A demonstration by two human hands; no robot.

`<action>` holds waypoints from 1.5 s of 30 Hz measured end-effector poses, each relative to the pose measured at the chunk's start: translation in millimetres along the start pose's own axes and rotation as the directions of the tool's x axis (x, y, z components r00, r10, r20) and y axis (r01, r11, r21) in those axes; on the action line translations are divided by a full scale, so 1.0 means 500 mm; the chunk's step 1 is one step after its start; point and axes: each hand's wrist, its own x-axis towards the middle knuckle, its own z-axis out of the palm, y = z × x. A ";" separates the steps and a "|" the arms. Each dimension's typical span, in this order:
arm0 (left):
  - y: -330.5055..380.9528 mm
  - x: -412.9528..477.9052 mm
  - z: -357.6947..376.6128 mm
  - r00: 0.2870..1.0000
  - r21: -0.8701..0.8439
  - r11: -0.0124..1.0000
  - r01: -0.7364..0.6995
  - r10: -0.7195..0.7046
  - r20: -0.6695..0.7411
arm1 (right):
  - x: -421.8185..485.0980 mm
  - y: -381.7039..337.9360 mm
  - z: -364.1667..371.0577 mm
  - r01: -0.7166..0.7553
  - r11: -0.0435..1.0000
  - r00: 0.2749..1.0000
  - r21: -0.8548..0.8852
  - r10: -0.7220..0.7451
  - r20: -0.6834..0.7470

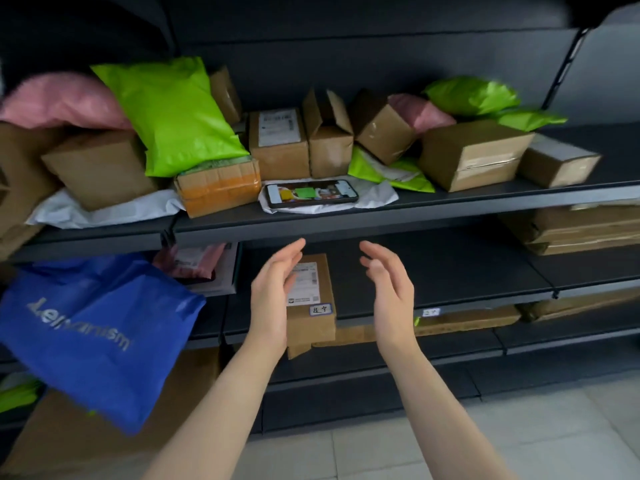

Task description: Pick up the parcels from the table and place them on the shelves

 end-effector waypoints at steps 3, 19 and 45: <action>0.054 -0.067 0.081 0.996 0.000 0.997 -0.077 0.077 0.049 | -0.022 -0.092 -0.082 0.073 0.996 0.997 0.058 -0.070 -0.044; 0.184 -0.293 0.674 0.896 -0.268 0.961 -0.070 0.179 0.407 | -0.078 -0.425 -0.674 0.233 0.971 0.933 -0.048 -0.237 -0.272; -0.164 -0.362 1.794 0.224 0.177 0.971 0.162 -0.211 0.951 | 0.021 -0.302 -1.643 -0.256 0.960 0.297 -0.113 -0.033 -0.954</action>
